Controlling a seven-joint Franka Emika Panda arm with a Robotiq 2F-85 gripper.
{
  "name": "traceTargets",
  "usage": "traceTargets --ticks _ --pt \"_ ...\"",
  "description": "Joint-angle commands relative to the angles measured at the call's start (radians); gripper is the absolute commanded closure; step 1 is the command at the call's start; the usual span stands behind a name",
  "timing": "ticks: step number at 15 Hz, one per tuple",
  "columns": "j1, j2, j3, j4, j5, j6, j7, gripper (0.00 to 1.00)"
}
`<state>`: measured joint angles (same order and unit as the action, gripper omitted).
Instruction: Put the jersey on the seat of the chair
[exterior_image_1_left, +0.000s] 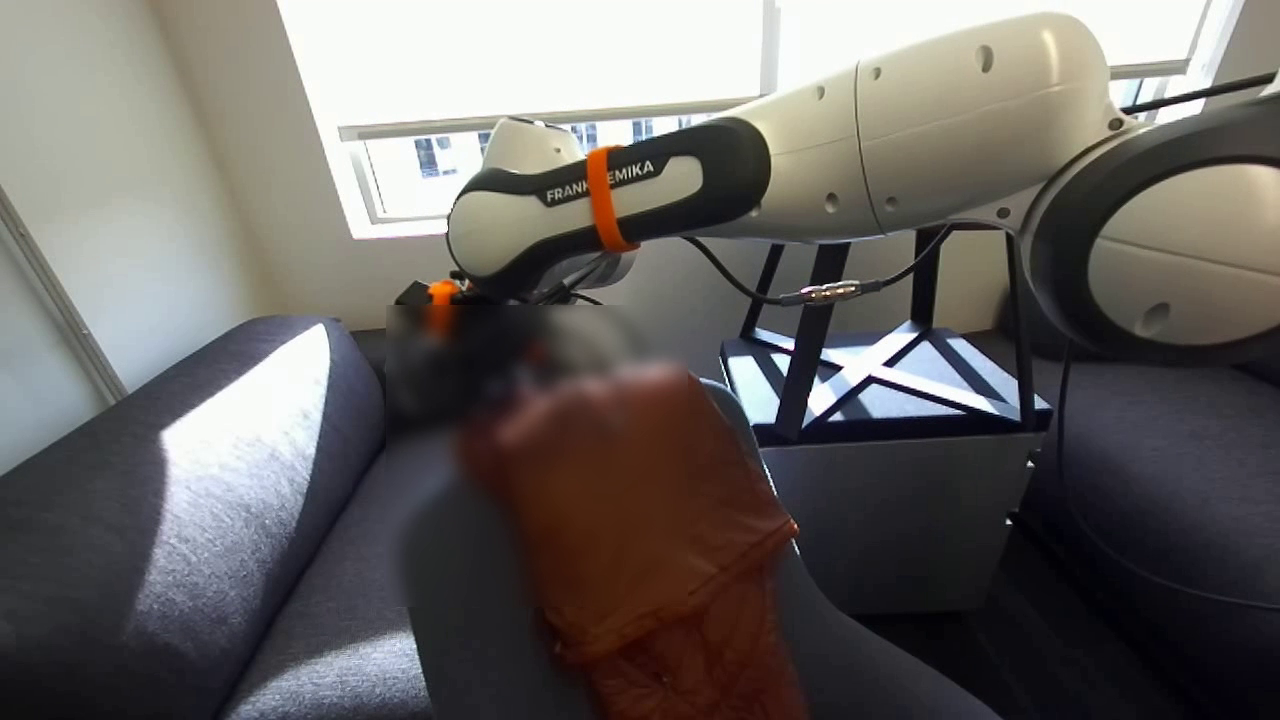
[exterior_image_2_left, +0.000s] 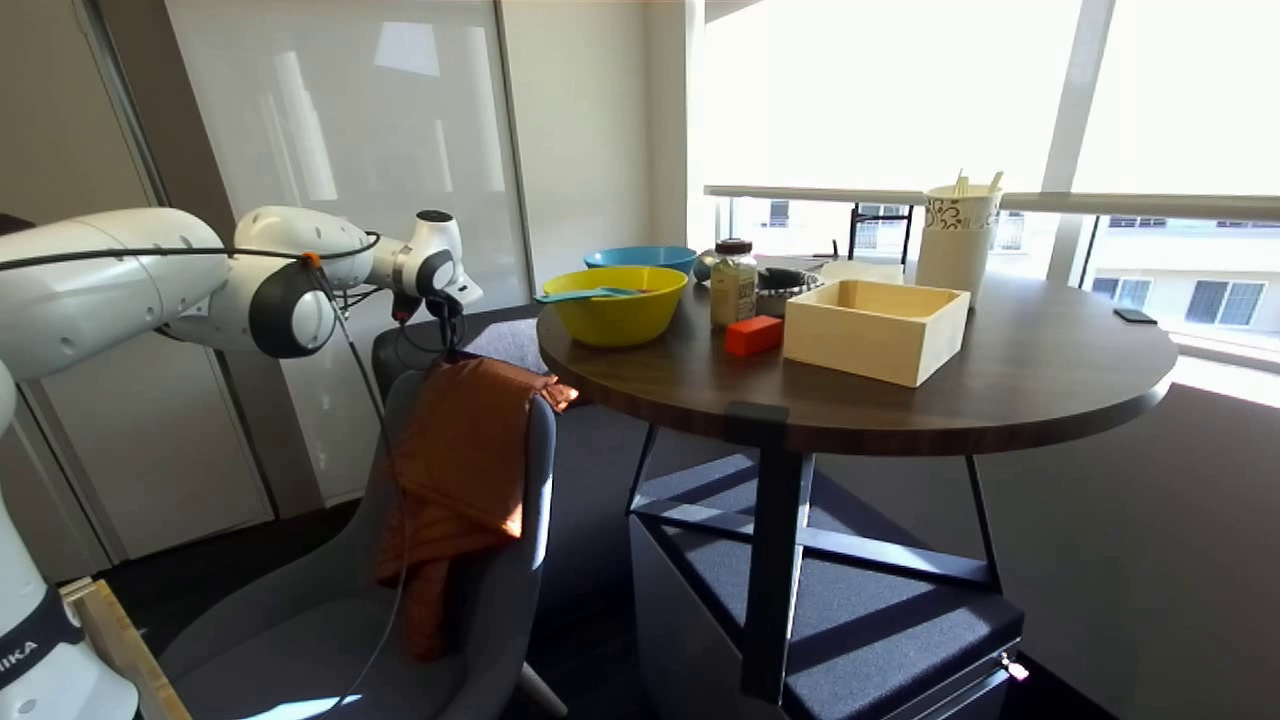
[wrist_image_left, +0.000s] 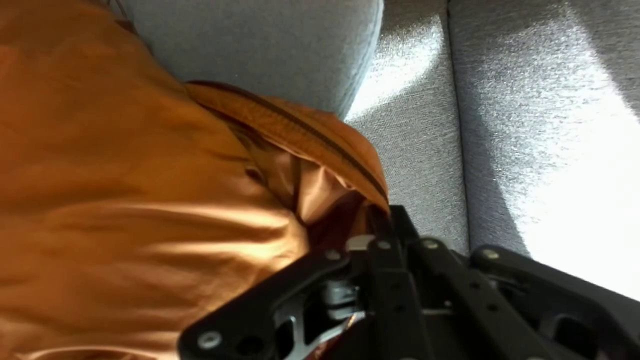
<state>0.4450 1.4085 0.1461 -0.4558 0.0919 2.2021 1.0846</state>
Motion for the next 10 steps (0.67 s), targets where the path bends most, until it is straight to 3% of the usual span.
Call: traceTargets --ticks 1,5,7,10 --pt "-0.011 -0.009 0.014 0.017 0.035 -0.02 -0.024 0.99" --pt "0.0 -0.107 0.041 -0.02 0.034 -0.111 -0.161 0.99" --pt "0.043 -0.139 -0.013 -0.021 -0.007 -0.135 -0.105 0.99" --pt "0.092 -0.137 -0.072 -0.003 -0.019 -0.037 0.101 0.99"
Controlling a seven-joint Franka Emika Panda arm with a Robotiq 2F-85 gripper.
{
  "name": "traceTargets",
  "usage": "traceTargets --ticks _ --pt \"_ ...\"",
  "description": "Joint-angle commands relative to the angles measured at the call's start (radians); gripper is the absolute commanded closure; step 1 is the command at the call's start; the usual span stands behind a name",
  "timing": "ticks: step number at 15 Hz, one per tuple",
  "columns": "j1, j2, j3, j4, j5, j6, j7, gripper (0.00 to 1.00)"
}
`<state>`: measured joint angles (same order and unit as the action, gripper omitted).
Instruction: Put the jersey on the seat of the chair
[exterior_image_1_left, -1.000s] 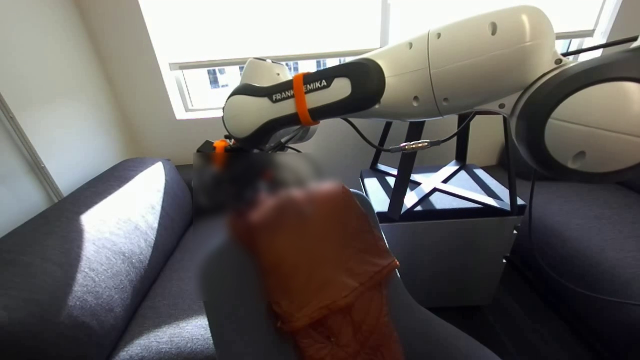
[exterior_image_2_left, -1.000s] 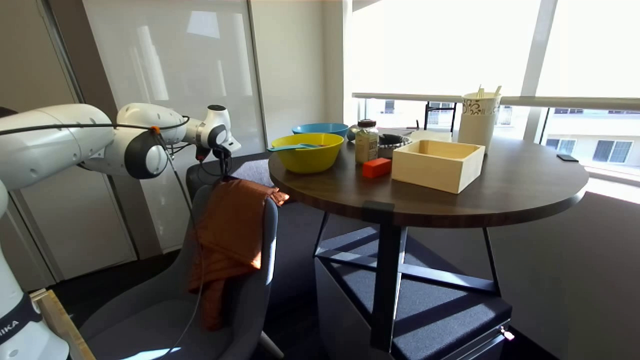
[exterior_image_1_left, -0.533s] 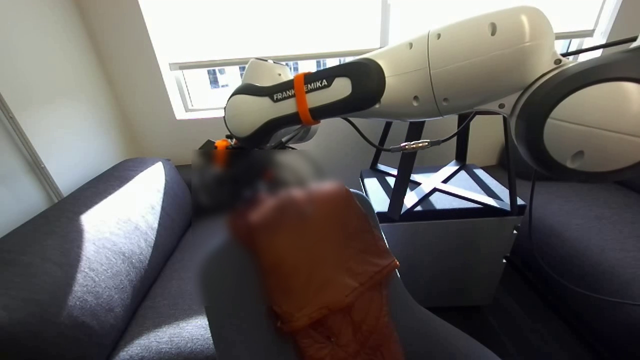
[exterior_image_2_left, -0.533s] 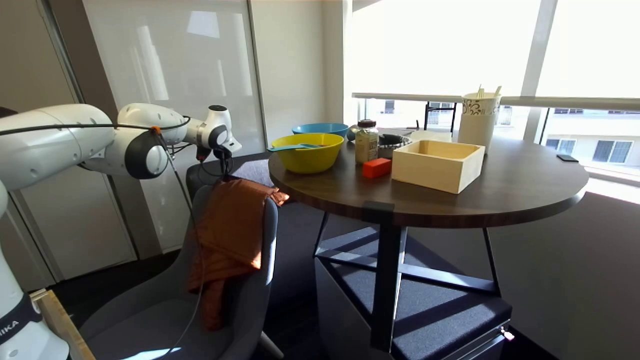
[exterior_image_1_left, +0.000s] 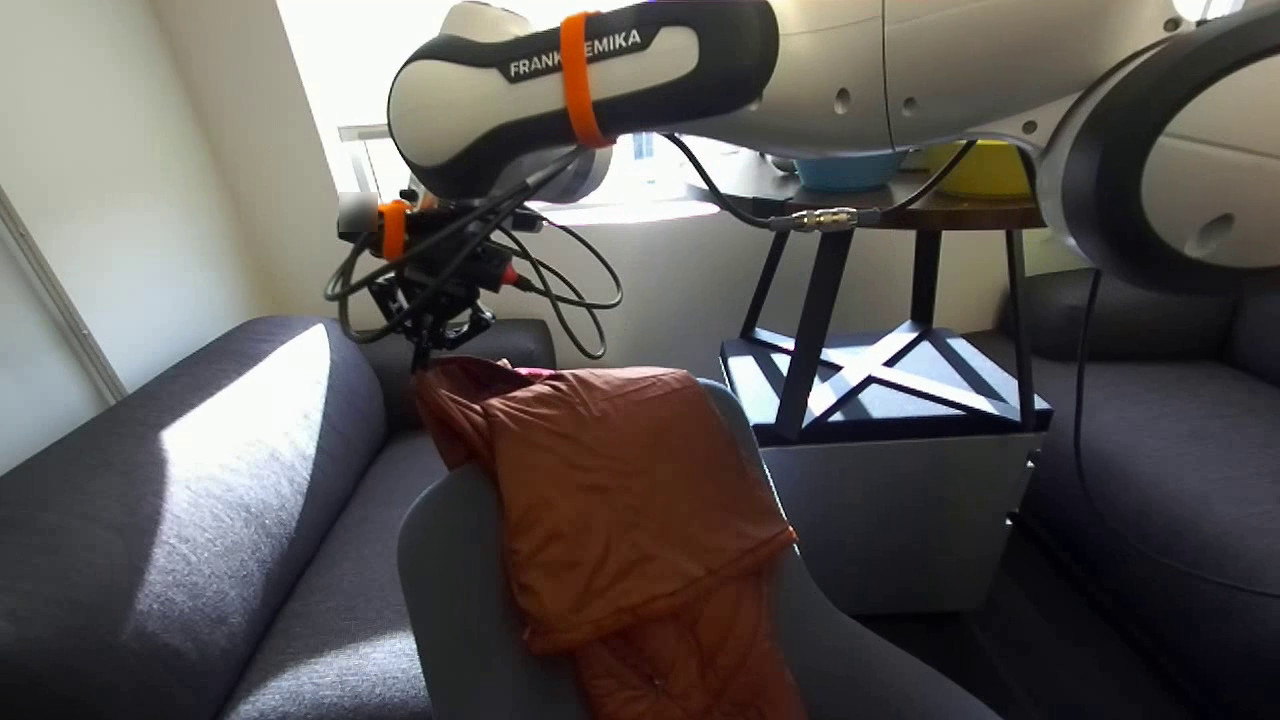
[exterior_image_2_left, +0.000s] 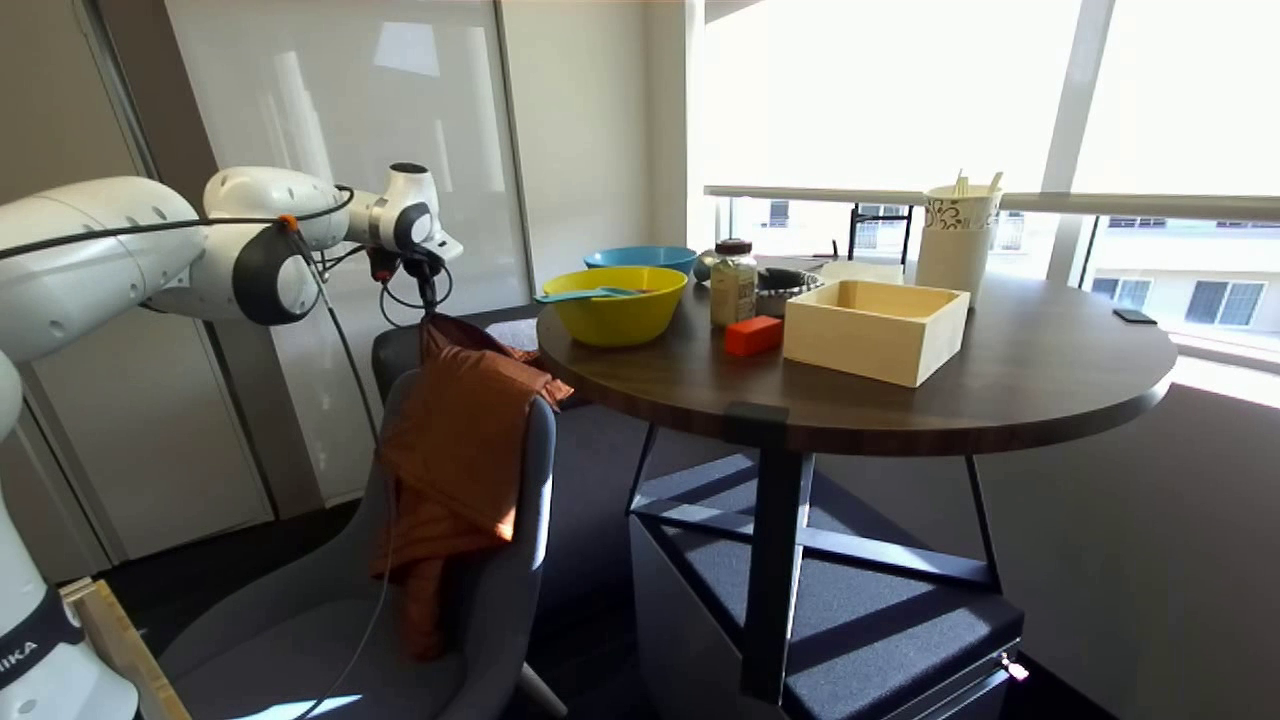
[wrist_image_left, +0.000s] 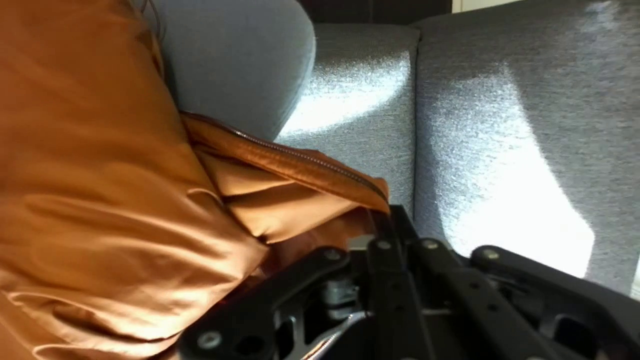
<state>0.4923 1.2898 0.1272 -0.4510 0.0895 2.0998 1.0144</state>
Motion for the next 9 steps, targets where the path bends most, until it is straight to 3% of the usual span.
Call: traceTargets --ticks 1,5,6,9 --pt "0.056 -0.022 -0.066 -0.012 -0.017 0.076 0.235 0.99" --pt "0.088 0.004 -0.099 0.013 -0.017 0.078 0.482 0.99" --pt "0.071 0.005 -0.072 0.02 -0.015 0.051 0.371 0.97" --pt "0.077 0.009 -0.079 0.02 -0.016 0.05 0.442 0.97"
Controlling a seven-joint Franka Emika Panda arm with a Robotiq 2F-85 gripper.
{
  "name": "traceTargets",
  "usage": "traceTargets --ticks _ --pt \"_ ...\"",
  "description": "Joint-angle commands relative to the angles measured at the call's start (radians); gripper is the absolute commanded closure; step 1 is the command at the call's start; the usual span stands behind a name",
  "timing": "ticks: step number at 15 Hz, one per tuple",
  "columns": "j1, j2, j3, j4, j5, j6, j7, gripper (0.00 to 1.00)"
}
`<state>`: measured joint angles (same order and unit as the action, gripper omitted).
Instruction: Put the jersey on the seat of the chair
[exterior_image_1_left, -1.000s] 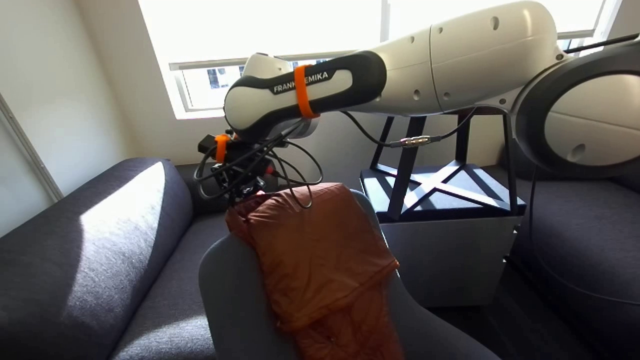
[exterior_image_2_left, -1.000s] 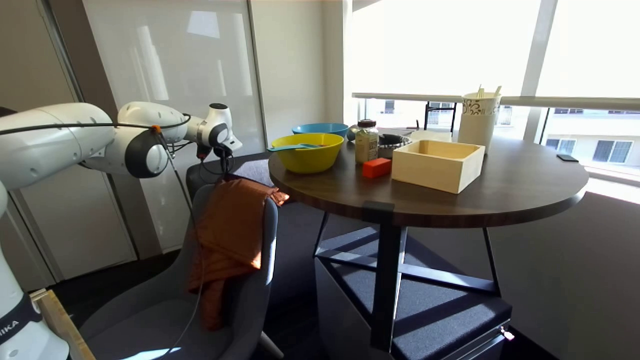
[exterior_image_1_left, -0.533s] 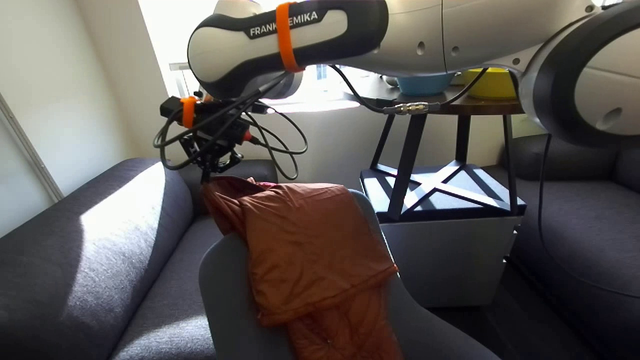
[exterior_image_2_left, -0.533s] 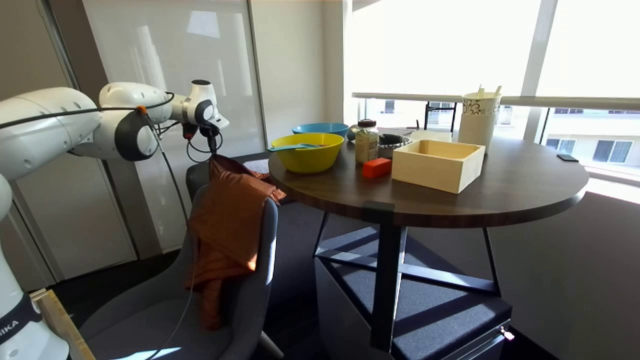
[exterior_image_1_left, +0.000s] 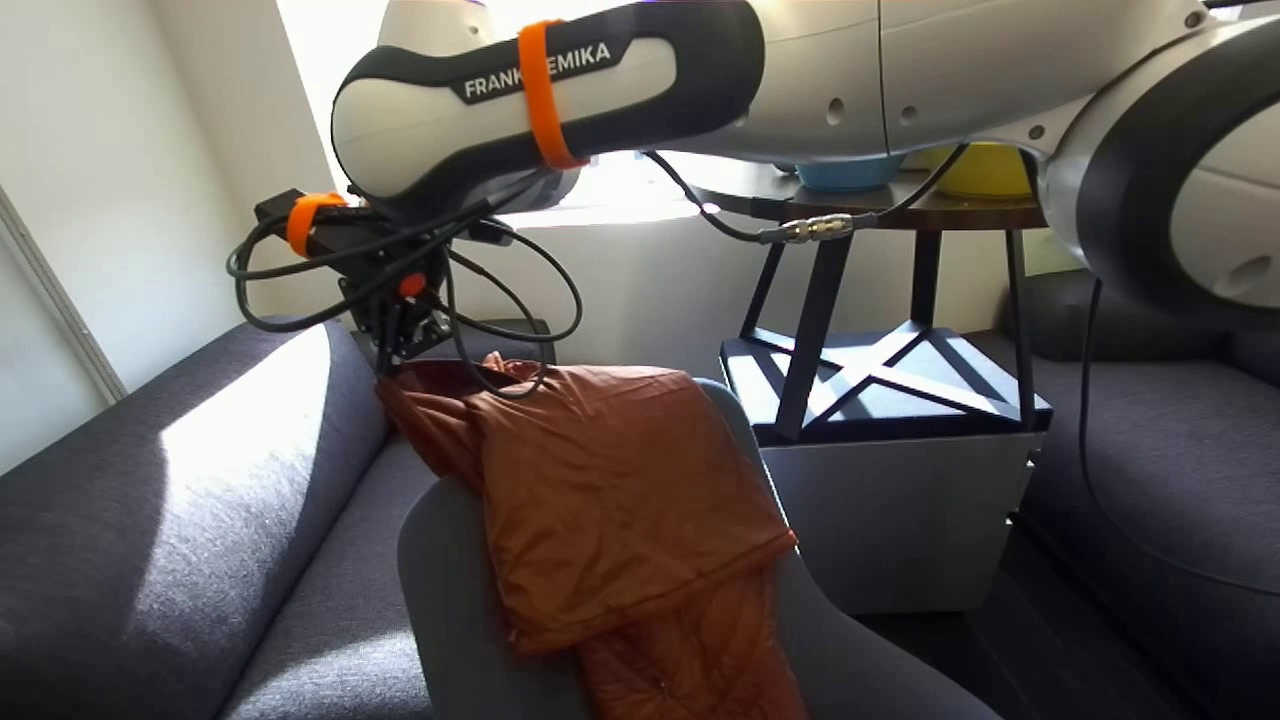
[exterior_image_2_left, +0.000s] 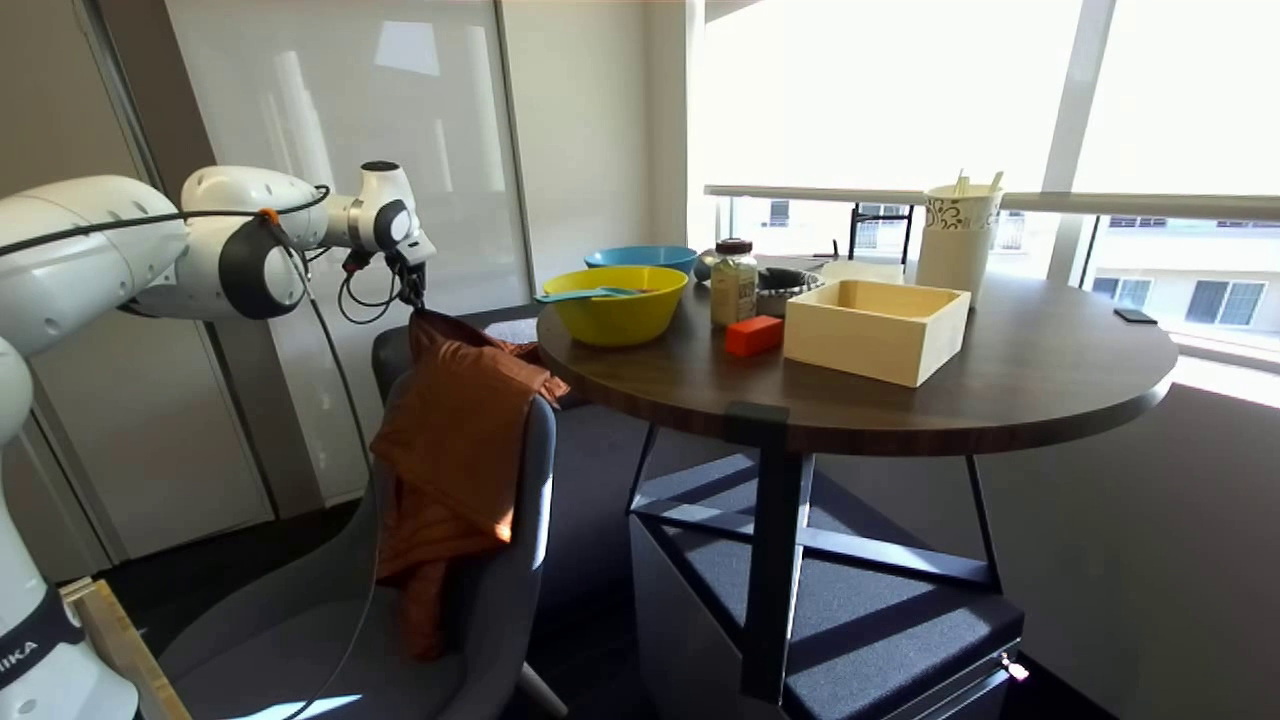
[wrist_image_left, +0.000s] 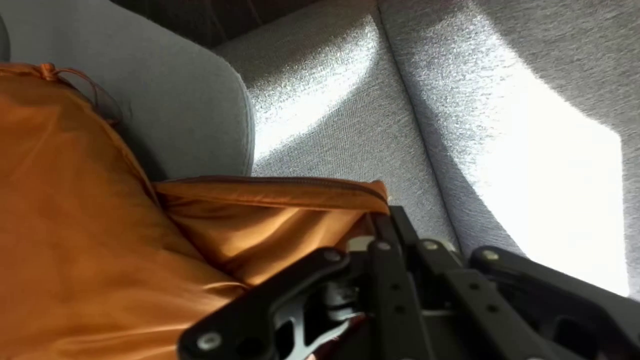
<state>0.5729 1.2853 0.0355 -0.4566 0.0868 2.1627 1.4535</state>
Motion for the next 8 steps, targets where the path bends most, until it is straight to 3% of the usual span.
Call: traceTargets --ticks 1,3,8 --pt "-0.004 0.013 0.012 0.026 -0.014 -0.012 0.007 0.97" --pt "-0.004 0.013 0.011 0.025 -0.014 -0.012 0.01 0.97" --pt "-0.024 -0.143 -0.012 -0.035 -0.071 -0.292 -0.09 0.99"
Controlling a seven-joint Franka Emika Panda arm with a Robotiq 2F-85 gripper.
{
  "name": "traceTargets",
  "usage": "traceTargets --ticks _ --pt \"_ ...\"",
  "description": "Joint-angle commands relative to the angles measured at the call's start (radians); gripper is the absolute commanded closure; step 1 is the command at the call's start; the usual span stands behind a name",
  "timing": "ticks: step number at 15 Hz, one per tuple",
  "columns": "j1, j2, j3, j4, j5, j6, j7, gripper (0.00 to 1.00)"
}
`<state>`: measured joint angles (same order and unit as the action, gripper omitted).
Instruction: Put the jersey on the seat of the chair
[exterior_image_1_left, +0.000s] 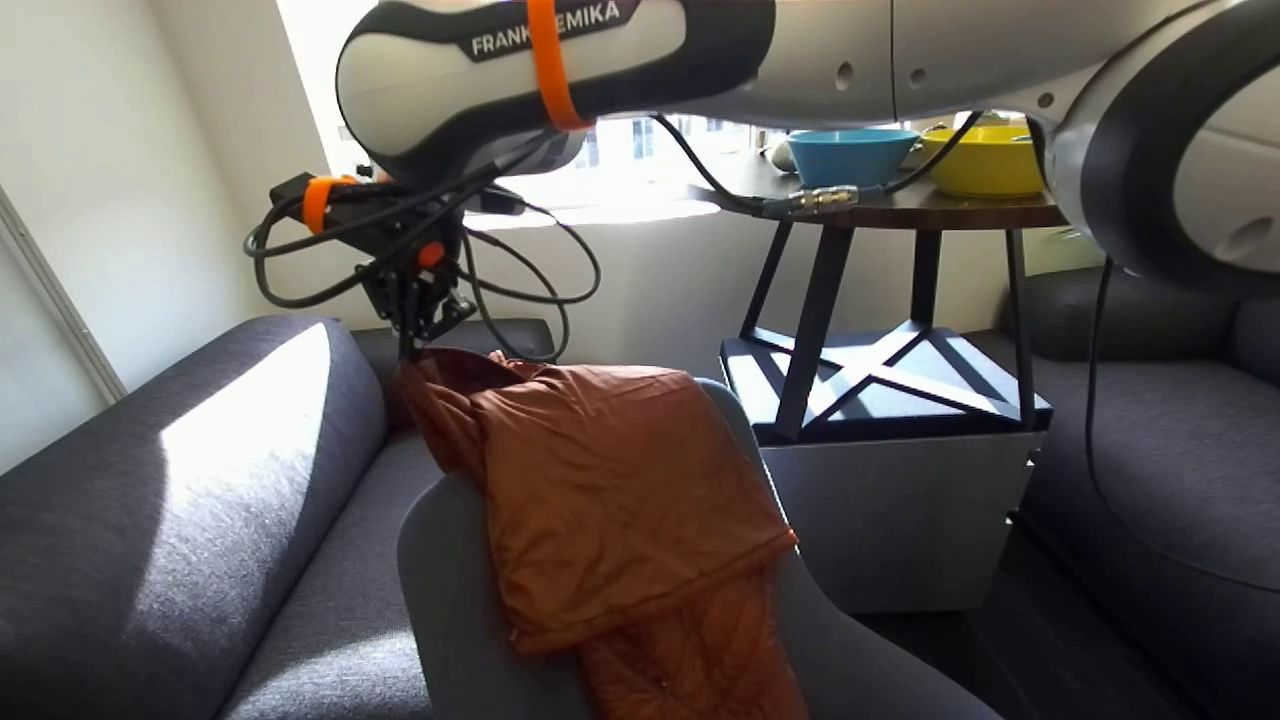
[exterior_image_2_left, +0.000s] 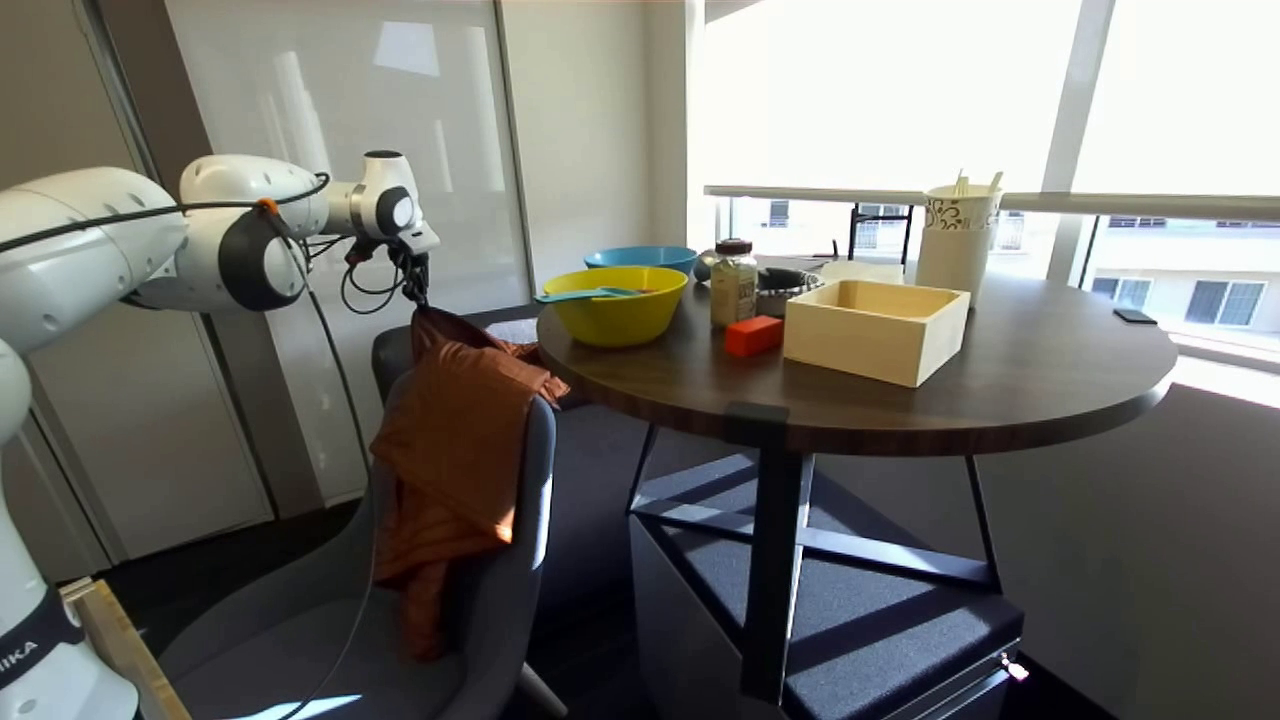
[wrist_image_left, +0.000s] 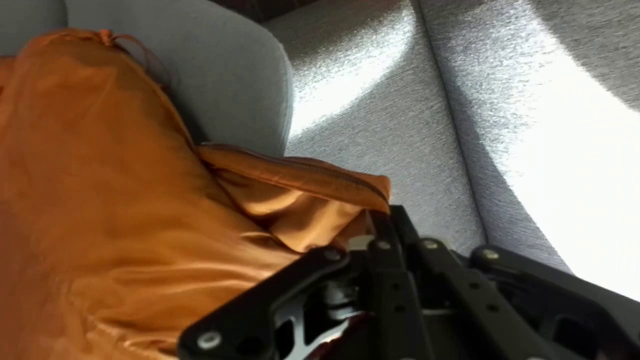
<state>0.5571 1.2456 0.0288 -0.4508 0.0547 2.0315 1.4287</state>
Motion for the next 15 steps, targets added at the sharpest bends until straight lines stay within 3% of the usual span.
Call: traceTargets --ticks 1,5,9,12,13,15 --pt "-0.01 -0.126 -0.007 -0.042 -0.052 -0.226 -0.102 0.99" --pt "0.009 -0.199 -0.06 -0.014 -0.135 -0.381 -0.107 0.99" --pt "0.042 -0.243 -0.125 0.003 -0.212 -0.387 0.044 0.99" --pt "0.053 -0.264 -0.135 0.004 -0.214 -0.36 0.2 0.99" --pt "0.034 -0.245 -0.112 0.006 -0.205 -0.371 0.106 0.97" --pt "0.04 -0.254 -0.113 0.008 -0.206 -0.37 0.158 0.97"
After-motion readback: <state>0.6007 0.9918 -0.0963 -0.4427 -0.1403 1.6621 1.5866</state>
